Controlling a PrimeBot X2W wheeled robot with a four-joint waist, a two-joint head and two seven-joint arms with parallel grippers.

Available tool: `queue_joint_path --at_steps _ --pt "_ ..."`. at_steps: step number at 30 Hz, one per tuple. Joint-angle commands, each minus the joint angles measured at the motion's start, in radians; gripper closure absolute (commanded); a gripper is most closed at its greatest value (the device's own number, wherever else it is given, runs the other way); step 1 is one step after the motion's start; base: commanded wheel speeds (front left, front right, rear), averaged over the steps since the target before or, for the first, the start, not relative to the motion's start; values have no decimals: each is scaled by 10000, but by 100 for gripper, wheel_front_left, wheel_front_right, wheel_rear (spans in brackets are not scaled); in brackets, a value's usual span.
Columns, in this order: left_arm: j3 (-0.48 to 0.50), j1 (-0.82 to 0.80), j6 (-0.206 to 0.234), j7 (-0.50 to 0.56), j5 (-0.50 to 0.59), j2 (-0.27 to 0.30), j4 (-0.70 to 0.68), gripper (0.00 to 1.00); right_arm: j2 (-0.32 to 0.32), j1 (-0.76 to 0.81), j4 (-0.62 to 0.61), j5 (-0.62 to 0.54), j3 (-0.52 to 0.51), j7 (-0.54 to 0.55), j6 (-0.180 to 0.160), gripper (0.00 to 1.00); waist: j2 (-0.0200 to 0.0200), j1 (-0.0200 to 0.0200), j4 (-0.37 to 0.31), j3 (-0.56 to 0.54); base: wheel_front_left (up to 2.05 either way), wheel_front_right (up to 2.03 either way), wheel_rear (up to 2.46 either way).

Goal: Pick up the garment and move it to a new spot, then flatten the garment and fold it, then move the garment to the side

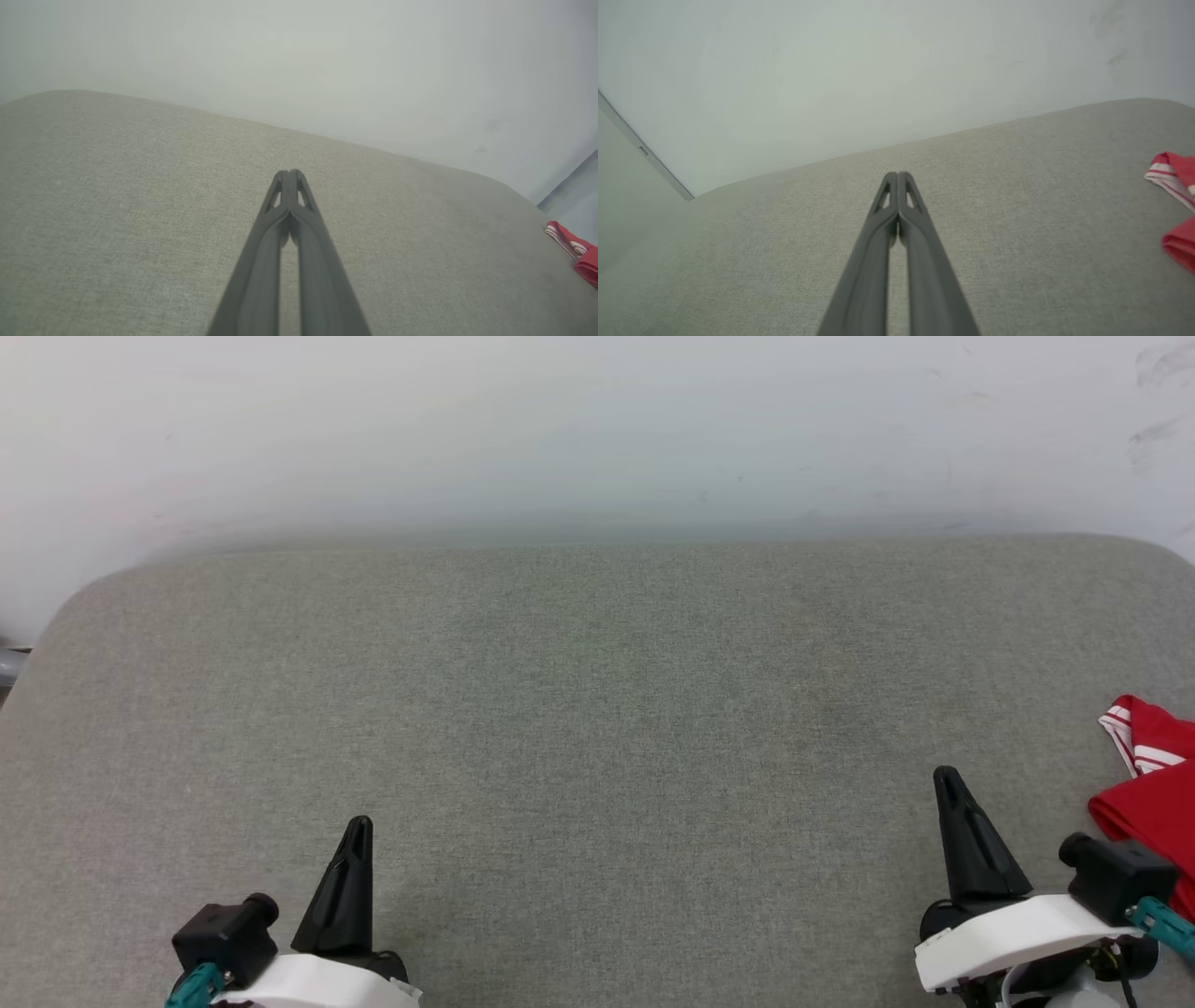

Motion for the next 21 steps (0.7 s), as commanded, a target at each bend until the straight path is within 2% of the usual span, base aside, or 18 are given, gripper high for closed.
queue_joint_path --at_steps 1,6,21 --pt "71 -268 -4 51 -318 25 -107 100 -43 -202 -129 342 -42 32 -1 100 0 0 1 -3 0 0 0" --pt "134 -400 -12 299 -1412 38 48 100 -67 -260 -43 1432 -107 249 -1 100 0 0 4 -19 0 0 0" --pt "291 -680 -28 866 -3813 49 340 100 -107 -381 136 3826 -262 739 -2 100 0 0 10 -61 0 0 0"
